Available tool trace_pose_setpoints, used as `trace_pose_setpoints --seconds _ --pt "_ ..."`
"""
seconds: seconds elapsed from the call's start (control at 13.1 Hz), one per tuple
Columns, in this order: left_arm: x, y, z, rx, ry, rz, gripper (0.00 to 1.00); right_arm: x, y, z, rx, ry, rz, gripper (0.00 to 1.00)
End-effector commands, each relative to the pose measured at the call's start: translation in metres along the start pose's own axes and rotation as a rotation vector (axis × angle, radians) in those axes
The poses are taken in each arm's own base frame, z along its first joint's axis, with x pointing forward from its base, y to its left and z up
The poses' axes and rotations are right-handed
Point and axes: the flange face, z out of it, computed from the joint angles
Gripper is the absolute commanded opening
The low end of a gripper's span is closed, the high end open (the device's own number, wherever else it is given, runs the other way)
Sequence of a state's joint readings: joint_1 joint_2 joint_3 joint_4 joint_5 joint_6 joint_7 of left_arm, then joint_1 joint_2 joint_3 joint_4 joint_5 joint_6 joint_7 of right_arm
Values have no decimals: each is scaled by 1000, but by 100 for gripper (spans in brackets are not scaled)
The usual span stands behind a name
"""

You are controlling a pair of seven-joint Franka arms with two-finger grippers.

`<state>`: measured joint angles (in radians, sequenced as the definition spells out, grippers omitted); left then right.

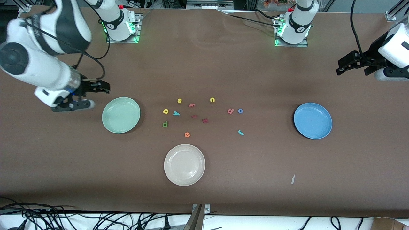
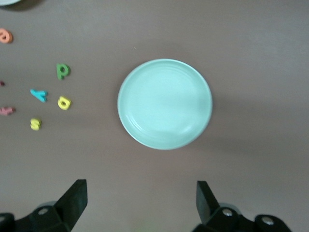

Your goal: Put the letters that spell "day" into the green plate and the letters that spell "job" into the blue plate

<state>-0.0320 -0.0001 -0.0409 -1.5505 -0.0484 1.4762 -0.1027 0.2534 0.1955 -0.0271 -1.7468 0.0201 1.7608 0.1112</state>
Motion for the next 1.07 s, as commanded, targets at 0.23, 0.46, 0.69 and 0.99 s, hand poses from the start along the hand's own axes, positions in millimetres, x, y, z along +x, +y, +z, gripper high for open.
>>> trace_pose_setpoints --seconds 0.23,0.46,0.69,0.99 --pt "15 28 68 -9 -140 60 100 32 -105 87 -47 29 153 100" --pt "15 30 69 -6 -142 65 100 47 -133 127 -17 75 237 100" --pt "13 55 75 1 -145 105 100 66 -145 175 4 129 257 99" --pt "20 114 117 -10 -89 182 100 83 -141 208 27 173 309 88"
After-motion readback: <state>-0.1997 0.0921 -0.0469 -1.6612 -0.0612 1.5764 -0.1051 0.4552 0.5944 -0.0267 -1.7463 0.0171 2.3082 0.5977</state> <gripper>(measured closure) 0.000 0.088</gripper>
